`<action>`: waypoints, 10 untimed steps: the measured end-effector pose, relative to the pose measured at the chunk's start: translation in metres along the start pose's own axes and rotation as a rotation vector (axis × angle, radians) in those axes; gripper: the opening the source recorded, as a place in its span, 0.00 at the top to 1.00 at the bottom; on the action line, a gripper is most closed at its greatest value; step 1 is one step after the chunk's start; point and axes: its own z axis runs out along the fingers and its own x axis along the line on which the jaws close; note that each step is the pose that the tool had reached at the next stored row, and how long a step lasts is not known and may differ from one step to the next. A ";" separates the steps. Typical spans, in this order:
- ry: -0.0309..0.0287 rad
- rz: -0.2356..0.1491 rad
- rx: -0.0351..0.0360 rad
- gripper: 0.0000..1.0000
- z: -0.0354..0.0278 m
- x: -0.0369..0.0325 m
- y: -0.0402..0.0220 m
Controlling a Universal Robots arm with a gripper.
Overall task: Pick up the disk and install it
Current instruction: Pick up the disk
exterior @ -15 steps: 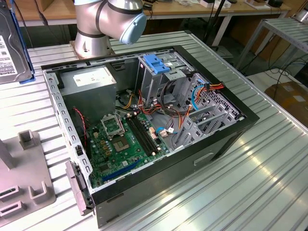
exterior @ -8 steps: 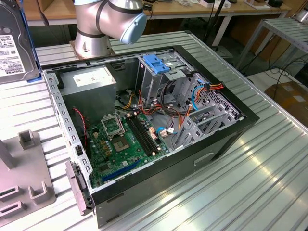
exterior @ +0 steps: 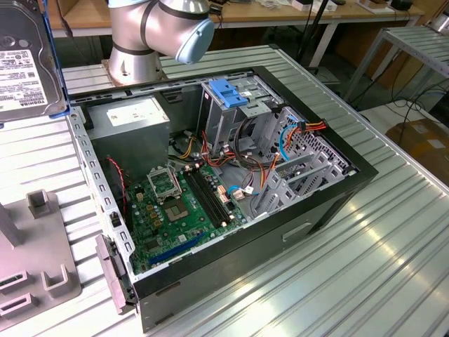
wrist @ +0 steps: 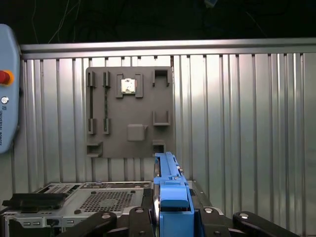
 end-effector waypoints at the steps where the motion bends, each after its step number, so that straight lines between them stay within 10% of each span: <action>1: 0.0000 0.000 0.0001 0.63 0.0000 -0.0001 -0.0012; 4: 0.0012 0.000 0.0000 0.63 0.0002 0.0075 -0.0280; 10: 0.0031 0.000 0.0001 0.63 0.0007 0.0098 -0.0443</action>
